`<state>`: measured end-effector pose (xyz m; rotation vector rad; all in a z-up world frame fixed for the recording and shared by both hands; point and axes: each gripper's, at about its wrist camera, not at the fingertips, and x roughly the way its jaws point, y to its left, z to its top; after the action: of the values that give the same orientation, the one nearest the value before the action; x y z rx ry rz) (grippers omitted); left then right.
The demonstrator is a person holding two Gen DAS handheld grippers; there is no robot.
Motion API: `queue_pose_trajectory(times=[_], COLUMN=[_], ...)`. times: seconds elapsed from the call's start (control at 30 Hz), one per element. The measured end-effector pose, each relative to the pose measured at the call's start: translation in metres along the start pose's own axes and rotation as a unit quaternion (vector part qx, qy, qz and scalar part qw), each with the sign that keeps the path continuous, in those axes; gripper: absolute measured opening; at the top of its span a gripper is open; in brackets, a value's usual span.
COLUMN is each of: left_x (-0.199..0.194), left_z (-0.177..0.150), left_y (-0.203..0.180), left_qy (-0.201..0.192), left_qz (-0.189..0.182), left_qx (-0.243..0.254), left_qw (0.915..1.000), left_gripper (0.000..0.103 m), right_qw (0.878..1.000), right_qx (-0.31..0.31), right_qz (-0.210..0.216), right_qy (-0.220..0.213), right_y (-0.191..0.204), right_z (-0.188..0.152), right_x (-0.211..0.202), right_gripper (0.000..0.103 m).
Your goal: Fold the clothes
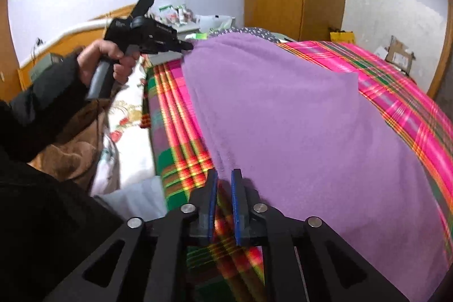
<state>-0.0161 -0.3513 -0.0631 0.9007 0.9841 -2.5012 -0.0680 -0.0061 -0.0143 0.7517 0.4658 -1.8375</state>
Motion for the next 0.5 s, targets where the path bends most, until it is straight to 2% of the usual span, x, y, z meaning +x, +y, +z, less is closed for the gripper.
queue_pose_trajectory(times=[0.07,0.1,0.17,0.23,0.3,0.4,0.43,0.5], left_x=[-0.008,-0.012,-0.020,-0.016,-0.013,-0.007,-0.005,-0.001], left_z=[-0.002,-0.003,-0.006,-0.019,-0.033,-0.053,-0.059,-0.073], left_y=[0.000,0.000,-0.005,-0.032,-0.060,-0.101,-0.115,-0.143], left_qy=[-0.003,-0.007,-0.016,-0.001,0.014,0.036,0.044,0.058], left_qz=[0.003,0.008,0.026,0.003,-0.020,-0.054,-0.065,-0.088], left_qx=[-0.003,-0.004,0.000,0.038,0.076,0.133,0.152,0.189], left_qw=[1.0000,0.9999,0.9995,0.9993,0.9968,0.9890,0.9853,0.9763], left_gripper=[0.013,0.013,0.013,0.012,0.012,0.012,0.012,0.012], right_qw=[0.999,0.998,0.990,0.977,0.956,0.934,0.929,0.926], right_qx=[0.027,0.050,0.107,0.171,0.238,0.290,0.300,0.303], right_qz=[-0.010,-0.023,-0.063,-0.105,-0.152,-0.193,-0.204,-0.217], right_qy=[-0.024,-0.038,-0.062,-0.078,-0.082,-0.079,-0.076,-0.057], right_y=[-0.011,-0.021,-0.049,-0.080,-0.110,-0.129,-0.132,-0.127], right_z=[-0.003,-0.005,-0.015,-0.031,-0.055,-0.086,-0.096,-0.113], right_x=[-0.018,-0.029,-0.051,-0.073,-0.096,-0.121,-0.127,-0.131], right_gripper=[0.016,0.023,0.027,0.027,0.027,0.028,0.028,0.028])
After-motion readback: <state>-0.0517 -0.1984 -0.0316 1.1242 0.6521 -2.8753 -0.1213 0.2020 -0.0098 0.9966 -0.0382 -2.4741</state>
